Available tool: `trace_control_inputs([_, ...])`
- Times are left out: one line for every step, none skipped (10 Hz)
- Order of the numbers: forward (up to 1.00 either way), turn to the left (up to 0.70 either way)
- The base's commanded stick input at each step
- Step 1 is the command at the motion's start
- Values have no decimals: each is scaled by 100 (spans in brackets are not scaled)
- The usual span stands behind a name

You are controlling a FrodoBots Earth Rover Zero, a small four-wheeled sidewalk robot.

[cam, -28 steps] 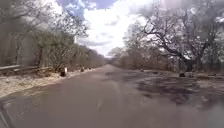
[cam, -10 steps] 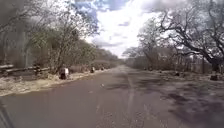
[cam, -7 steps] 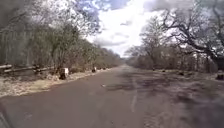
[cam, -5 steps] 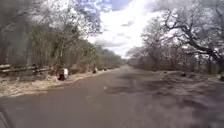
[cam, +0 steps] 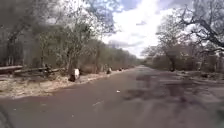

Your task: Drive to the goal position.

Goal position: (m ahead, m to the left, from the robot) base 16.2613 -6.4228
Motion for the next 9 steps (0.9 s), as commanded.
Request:
trace_control_inputs([70,0])
trace_control_inputs([70,0])
trace_control_inputs([70,0])
trace_control_inputs([70,0])
trace_control_inputs([70,0])
trace_control_inputs([70,0])
trace_control_inputs([70,0])
trace_control_inputs([70,0])
trace_control_inputs([70,0])
